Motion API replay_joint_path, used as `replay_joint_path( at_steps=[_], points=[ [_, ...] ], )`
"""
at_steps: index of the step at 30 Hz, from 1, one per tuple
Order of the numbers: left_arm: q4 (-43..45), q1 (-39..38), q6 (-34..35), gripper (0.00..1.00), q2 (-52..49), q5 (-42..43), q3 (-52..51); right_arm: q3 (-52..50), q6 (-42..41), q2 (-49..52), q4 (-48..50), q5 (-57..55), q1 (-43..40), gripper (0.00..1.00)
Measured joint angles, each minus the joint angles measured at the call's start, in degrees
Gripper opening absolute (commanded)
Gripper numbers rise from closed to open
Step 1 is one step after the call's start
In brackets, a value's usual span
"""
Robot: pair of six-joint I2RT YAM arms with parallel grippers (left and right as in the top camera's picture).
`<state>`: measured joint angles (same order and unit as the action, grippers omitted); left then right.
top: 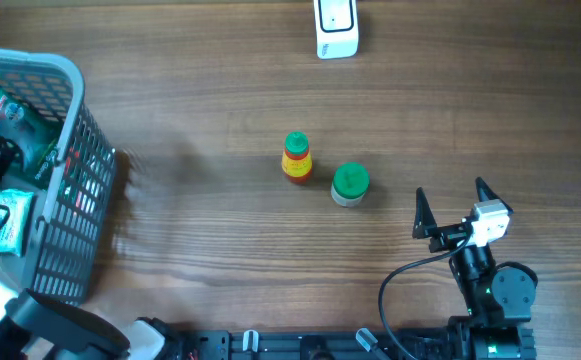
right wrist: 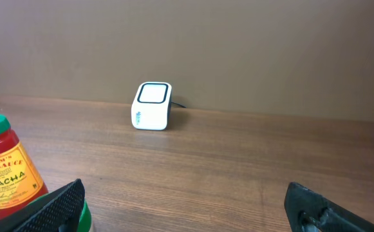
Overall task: Scan the item barcode
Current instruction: 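Reach the left gripper into the basket and grasp the green snack bag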
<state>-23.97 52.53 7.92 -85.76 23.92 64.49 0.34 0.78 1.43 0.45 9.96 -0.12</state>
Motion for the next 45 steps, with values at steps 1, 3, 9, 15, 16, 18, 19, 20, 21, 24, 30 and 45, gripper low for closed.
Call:
replay_joint_path(
  at_steps=[1,3,9,15,16,18,19,20,21,24,30,45],
  points=[
    [0.5,0.0,-1.4,1.00,-0.8,0.1,-0.6,0.0,0.0,0.0,0.0,0.0,0.0,1.00],
    [1.0,0.0,-4.0,1.00,-3.0,0.2,-1.3,0.0,0.0,0.0,0.0,0.0,0.0,0.99],
    [5.0,0.0,-7.3,1.00,-10.1,0.4,-1.4,0.0,0.0,0.0,0.0,0.0,0.0,1.00],
    [11.7,0.0,-8.2,1.00,-14.6,1.4,-1.5,0.0,0.0,0.0,0.0,0.0,0.0,1.00],
    [12.7,0.0,-8.2,1.00,-15.0,1.9,-1.5,0.0,0.0,0.0,0.0,0.0,0.0,1.00],
    [14.6,0.0,-8.3,1.00,-16.3,3.0,-1.5,0.0,0.0,0.0,0.0,0.0,0.0,1.00],
    [15.3,0.0,-8.3,1.00,-17.0,3.3,-1.5,0.0,0.0,0.0,0.0,0.0,0.0,1.00],
    [15.5,0.0,-8.3,1.00,-17.6,3.6,-1.5,0.0,0.0,0.0,0.0,0.0,0.0,1.00],
    [15.5,0.0,-8.3,0.94,-18.3,4.0,-1.5,0.0,0.0,0.0,0.0,0.0,0.0,1.00],
    [17.5,-0.1,-8.9,0.60,-20.5,9.4,-1.5,0.0,0.0,0.0,0.0,0.0,0.0,1.00],
    [19.8,-0.3,-8.1,0.04,-20.9,17.9,-1.5,0.0,0.0,0.0,0.0,0.0,0.0,1.00],
    [21.4,-0.3,12.7,0.04,-0.1,22.9,-1.6,0.0,0.0,0.0,0.0,0.0,0.0,1.00]
  ],
)
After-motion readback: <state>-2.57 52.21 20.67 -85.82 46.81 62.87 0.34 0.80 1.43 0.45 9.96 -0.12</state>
